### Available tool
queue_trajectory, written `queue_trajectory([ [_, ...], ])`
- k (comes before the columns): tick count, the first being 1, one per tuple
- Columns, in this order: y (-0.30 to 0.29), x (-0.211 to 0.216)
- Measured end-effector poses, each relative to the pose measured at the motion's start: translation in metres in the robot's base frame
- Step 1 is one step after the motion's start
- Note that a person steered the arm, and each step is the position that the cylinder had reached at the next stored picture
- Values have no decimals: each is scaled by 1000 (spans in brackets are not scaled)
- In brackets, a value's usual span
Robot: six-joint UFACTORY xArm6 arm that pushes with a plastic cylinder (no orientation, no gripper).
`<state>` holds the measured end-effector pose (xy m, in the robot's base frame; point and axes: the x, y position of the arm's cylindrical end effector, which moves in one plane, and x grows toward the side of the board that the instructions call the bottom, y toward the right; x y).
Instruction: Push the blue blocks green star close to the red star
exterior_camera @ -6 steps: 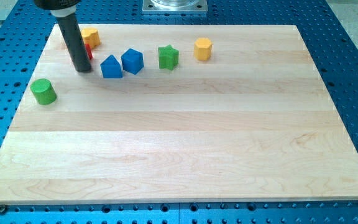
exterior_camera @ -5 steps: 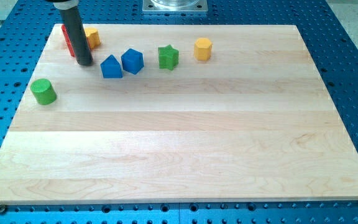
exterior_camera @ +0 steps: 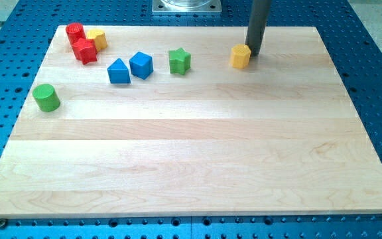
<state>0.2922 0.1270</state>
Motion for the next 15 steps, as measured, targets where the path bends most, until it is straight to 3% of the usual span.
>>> queue_trajectory([
  [2,-111,14],
  [4,-207,56],
  [5,-211,89],
  [8,-288,60],
  [9,-276,110],
  [10,-315,115],
  [15,-361,56],
])
